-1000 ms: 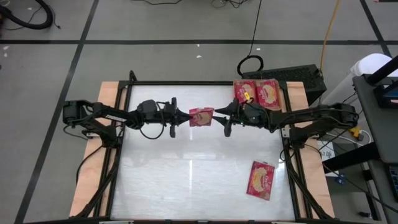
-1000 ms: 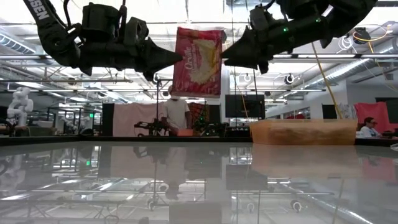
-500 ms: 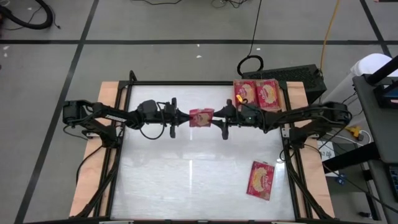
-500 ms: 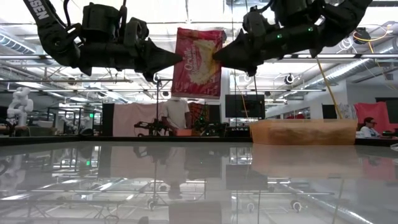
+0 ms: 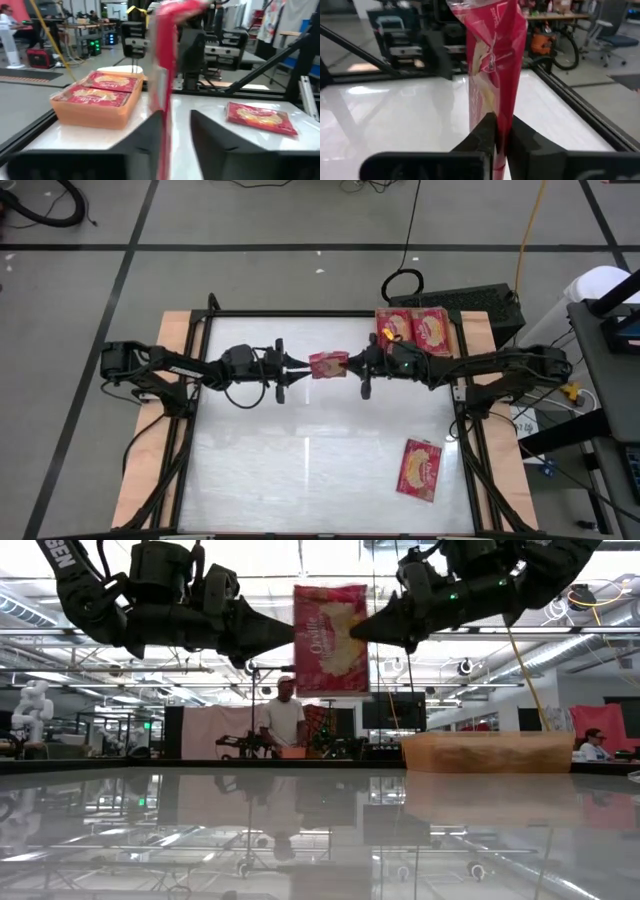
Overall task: Sort popcorn bags into baskets
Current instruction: Put the red popcorn bag into the orange bin
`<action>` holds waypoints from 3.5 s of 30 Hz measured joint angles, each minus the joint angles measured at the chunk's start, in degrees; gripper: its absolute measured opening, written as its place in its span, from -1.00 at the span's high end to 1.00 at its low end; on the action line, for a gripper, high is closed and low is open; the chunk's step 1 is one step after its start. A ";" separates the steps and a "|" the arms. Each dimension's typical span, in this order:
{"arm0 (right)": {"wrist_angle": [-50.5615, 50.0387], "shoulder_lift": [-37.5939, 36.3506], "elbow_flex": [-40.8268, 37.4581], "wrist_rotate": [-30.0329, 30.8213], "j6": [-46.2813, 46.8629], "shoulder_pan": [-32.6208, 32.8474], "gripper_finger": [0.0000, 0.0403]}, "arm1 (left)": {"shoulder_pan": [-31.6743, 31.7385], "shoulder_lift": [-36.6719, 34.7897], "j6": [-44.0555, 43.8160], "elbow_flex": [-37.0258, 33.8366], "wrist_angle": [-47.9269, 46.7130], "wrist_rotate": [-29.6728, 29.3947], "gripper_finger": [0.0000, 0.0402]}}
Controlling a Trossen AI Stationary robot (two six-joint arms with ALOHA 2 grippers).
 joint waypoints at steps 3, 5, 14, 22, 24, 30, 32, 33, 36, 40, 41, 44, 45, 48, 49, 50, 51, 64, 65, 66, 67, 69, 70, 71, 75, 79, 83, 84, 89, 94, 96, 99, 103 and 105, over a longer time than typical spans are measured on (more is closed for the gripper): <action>-7.62 -5.24 0.00 -1.75 -0.02 -2.46 0.96 | -1.19 0.00 -0.07 -0.02 -0.44 -3.69 0.21; -13.99 -9.46 0.46 -3.43 0.03 -4.47 0.97 | -1.62 0.00 -0.07 -0.02 -1.46 -5.57 0.03; -53.00 -23.77 13.22 -6.52 -7.60 -15.81 0.95 | -1.80 0.00 -1.98 -0.07 -6.81 -6.99 -0.34; -71.49 -26.78 21.72 -6.81 -12.75 -29.78 0.97 | -1.80 0.00 -3.04 -0.07 -6.92 -6.99 -0.35; -74.56 -26.60 22.16 -7.02 -14.62 -33.64 0.97 | -1.80 0.00 -3.04 -0.07 -6.92 -6.99 -0.35; -81.00 -25.56 22.18 -8.11 -12.43 -45.48 0.97 | -1.80 0.00 -3.04 -0.09 -6.98 -6.97 -0.35; -81.88 -24.96 22.16 -8.09 -11.44 -48.52 0.97 | -1.81 0.00 -3.02 -0.09 -7.04 -6.97 -0.35; -82.31 -24.60 22.18 -8.07 -11.00 -49.95 0.97 | -1.80 0.00 -3.02 -0.09 -7.13 -6.97 -0.35; -83.24 -23.33 22.16 -11.89 -10.78 -53.20 0.97 | -1.80 0.00 -3.02 -0.11 -7.73 -6.95 -0.35; -82.58 -22.43 22.16 -14.45 -8.86 -54.51 0.96 | -1.81 0.00 -3.02 -0.11 -8.29 -6.95 -0.35; -82.49 -22.20 22.16 -14.15 -8.64 -54.49 0.95 | -1.83 0.00 -3.02 -0.11 -8.32 -6.95 -0.35; -83.38 -21.55 22.16 -12.61 -9.10 -53.97 0.94 | -2.19 0.00 -3.01 -0.11 -8.30 -6.95 -0.35; -83.38 -21.49 22.16 -12.20 -8.60 -53.74 0.94 | -2.39 0.00 -2.78 -0.11 -8.30 -6.95 -0.35; -83.33 -22.16 22.16 -11.54 -4.46 -52.00 0.93 | -2.98 0.00 -1.76 -0.11 -8.36 -6.87 -0.35; -83.80 -22.84 22.16 -11.15 -2.96 -50.96 0.93 | -3.19 0.00 -1.39 -0.11 -8.53 -6.80 -0.35; -84.05 -23.82 22.06 -9.94 -1.53 -49.62 0.93 | -3.32 0.00 -1.03 -0.11 -8.77 -6.79 -0.35; -83.74 -25.01 21.67 -7.82 -0.08 -48.01 0.93 | -3.35 0.00 -0.69 -0.11 -8.98 -6.79 -0.35; -78.48 -32.04 8.64 14.19 9.56 -36.37 0.93 | -3.33 0.00 1.28 -0.11 -9.20 -6.82 -0.35; -77.10 -31.87 7.97 14.58 9.29 -36.37 0.93 | -3.33 0.00 1.29 -0.11 -9.21 -6.82 -0.35; -75.72 -31.59 7.43 14.61 8.98 -36.45 0.93 | -3.27 0.00 1.41 -0.11 -9.20 -6.82 -0.35; -74.74 -31.19 7.04 14.50 8.70 -36.64 0.92 | -3.20 0.00 1.53 -0.11 -9.20 -6.82 -0.35; -74.56 -30.23 6.88 14.18 8.64 -37.28 0.92 | -3.01 0.00 1.67 -0.11 -9.20 -6.82 -0.35; -74.62 -29.92 6.88 14.08 8.66 -37.54 0.92 | -2.90 0.00 1.66 -0.11 -9.18 -6.84 -0.35; -74.63 -29.66 6.88 13.71 8.68 -37.77 0.92 | -2.82 0.00 1.65 -0.11 -9.18 -6.87 -0.35; -74.70 -29.16 6.88 13.05 7.63 -38.82 0.92 | -2.69 0.00 1.64 -0.11 -9.15 -6.93 -0.35; -74.91 -29.17 6.88 14.27 6.10 -39.50 0.89 | -2.74 0.00 1.63 -0.11 -9.15 -6.93 -0.35; -75.83 -28.69 6.88 17.73 5.20 -39.47 0.77 | -2.74 0.00 1.53 -0.11 -9.15 -6.93 -0.35; -76.00 -28.42 6.88 18.39 5.01 -39.47 0.73 | -2.74 0.00 1.45 -0.11 -9.15 -6.93 -0.35; -76.71 -26.59 6.88 22.30 4.60 -38.32 0.49 | -2.74 0.00 0.79 -0.11 -9.15 -6.93 -0.35; -75.53 -25.02 5.29 28.56 4.10 -36.36 0.30 | -2.74 0.00 -0.46 -0.11 -9.15 -6.91 -0.35; -74.14 -24.45 4.27 31.57 3.72 -35.59 0.25 | -2.74 0.00 -0.71 -0.11 -9.15 -6.91 -0.35; -72.90 -23.74 3.06 35.56 2.93 -34.76 0.19 | -2.74 0.00 -1.35 -0.11 -9.14 -6.91 -0.35; -71.27 -22.92 2.54 39.98 2.41 -33.96 0.14 | -2.74 0.00 -1.64 -0.11 -9.07 -6.91 -0.35; -70.44 -22.90 2.54 41.03 1.63 -33.94 0.13 | -2.74 0.00 -1.64 -0.11 -9.04 -6.91 -0.35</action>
